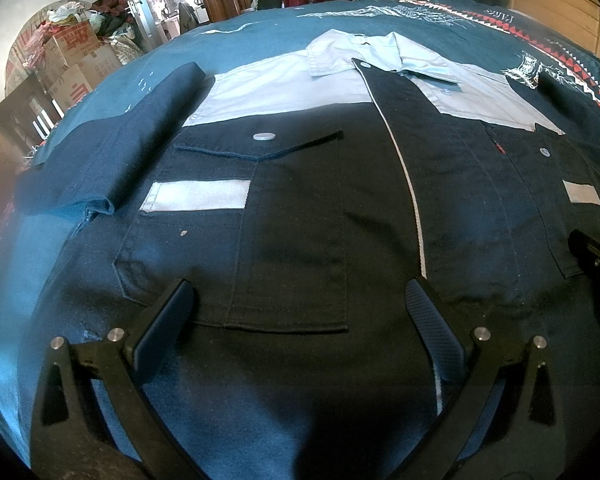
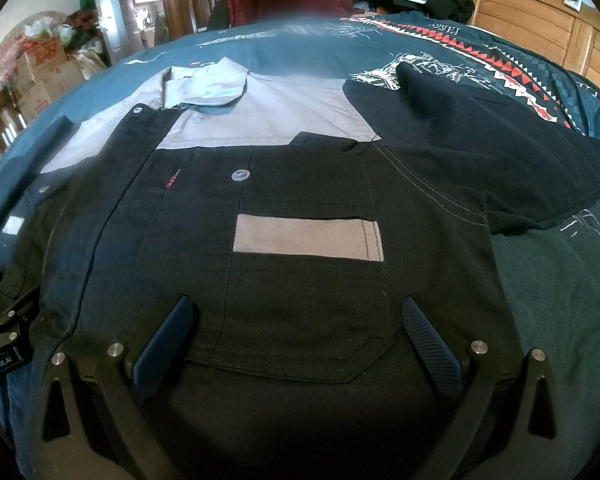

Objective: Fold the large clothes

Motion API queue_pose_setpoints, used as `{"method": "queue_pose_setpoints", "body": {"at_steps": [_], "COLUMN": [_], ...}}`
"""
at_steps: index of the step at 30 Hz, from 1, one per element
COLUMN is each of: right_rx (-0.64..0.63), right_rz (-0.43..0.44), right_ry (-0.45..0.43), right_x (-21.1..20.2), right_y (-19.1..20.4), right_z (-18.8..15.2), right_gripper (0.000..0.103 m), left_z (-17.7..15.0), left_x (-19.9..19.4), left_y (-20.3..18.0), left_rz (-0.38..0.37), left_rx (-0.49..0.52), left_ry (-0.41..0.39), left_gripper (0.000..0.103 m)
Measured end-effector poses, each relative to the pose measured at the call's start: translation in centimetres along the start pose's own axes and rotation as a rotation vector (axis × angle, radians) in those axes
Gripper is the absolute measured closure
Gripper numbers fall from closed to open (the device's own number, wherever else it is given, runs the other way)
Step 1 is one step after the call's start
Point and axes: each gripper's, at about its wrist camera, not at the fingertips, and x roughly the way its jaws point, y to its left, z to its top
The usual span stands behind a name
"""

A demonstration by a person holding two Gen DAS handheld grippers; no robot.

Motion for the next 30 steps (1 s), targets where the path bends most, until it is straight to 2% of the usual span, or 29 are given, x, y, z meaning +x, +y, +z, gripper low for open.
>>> {"method": "queue_pose_setpoints", "body": {"at_steps": [30], "right_rx": [-0.001], "right_rz": [0.002], "right_ry": [-0.005], "right_x": [-0.04], "right_y": [0.01], "right_z": [-0.05], "right_gripper": [0.0], "left_z": [0.02], "left_x": [-0.01], "left_y": [-0.03], "left_rz": [0.0], "left_rx": [0.0], "left_ry": [-0.003], "left_gripper": [0.0]}}
